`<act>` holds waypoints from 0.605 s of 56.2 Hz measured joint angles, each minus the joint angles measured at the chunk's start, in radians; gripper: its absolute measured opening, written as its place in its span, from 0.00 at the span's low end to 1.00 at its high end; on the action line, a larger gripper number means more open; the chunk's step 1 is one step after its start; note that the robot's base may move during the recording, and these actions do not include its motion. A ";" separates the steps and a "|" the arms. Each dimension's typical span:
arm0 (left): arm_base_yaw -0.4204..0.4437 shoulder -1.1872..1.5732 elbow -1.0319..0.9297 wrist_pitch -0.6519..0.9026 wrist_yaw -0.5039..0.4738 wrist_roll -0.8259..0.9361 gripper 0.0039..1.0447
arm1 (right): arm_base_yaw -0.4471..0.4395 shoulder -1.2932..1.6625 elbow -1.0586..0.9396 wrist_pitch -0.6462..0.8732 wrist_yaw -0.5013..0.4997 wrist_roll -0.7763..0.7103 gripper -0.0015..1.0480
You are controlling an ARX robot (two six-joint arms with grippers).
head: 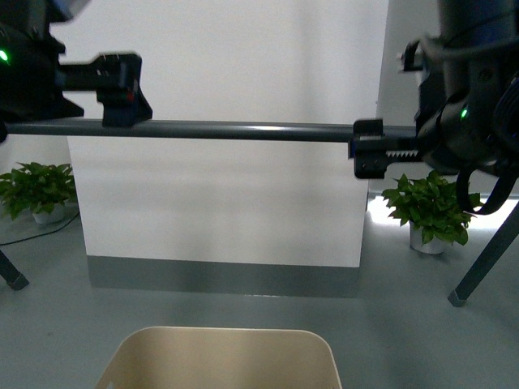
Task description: Move hamper under clothes hanger
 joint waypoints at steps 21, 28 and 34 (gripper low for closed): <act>0.029 -0.373 -0.105 -0.084 0.079 -0.064 0.94 | 0.123 -0.304 -0.063 0.037 0.156 -0.158 0.92; 0.079 -0.506 -0.178 -0.091 0.126 -0.102 0.94 | 0.178 -0.413 -0.134 0.100 0.223 -0.219 0.92; 0.087 -0.605 -0.234 -0.122 0.010 -0.105 0.86 | 0.174 -0.506 -0.180 0.022 0.097 -0.180 0.83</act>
